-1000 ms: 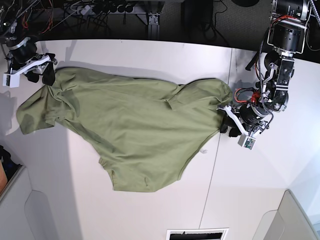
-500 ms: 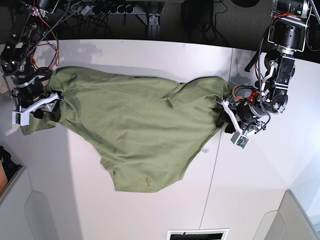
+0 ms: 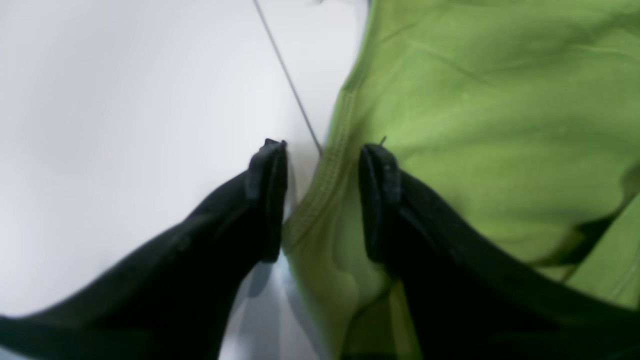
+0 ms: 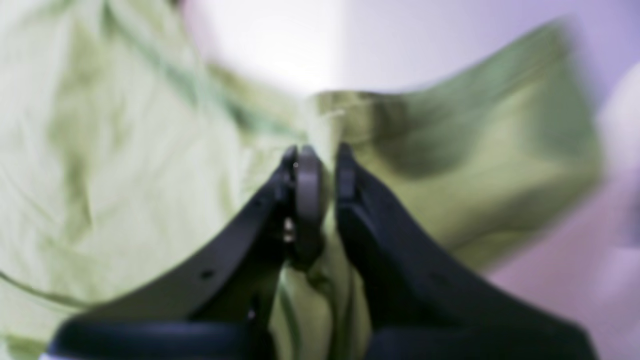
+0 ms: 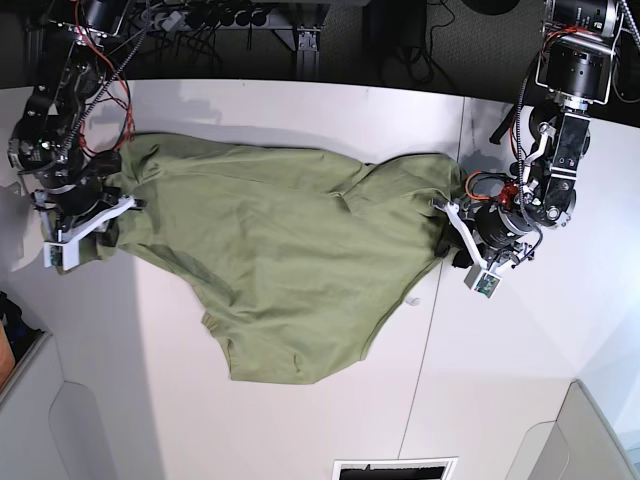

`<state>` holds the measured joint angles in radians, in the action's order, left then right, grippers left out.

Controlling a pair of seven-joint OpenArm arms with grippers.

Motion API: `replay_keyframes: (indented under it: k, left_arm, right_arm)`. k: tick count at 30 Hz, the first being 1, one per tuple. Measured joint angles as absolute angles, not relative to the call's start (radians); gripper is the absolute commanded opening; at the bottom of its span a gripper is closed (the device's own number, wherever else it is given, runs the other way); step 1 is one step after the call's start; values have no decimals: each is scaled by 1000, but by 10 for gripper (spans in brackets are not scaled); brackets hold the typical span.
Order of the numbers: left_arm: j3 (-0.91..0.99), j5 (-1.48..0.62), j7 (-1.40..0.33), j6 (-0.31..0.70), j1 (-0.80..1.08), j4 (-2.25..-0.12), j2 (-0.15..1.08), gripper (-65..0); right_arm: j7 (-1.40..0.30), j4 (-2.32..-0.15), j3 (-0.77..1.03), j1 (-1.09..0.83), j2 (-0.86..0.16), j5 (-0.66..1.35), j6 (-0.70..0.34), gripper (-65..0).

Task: Layout the t-shirt on the table in an organized manner, then fold the t-shirt properly
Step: 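Regrasp the shirt edge with the right gripper and drag it outward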

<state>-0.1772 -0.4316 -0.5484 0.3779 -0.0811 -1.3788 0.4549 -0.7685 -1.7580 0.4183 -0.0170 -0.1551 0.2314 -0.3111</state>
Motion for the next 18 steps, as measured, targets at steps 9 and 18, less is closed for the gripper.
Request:
replay_keyframes:
  k: [9,18]
  left_arm:
    - [-176,-433,-535,375,-84,-1366,453,-378]
    - [-176,-429,-535,373,-84,-1365,440,-378]
  right_arm:
    - [-784,-1866,692,-268,-177,400,-348,-650]
    - [-786,-1868,786,-421,-175,594,-409,-274]
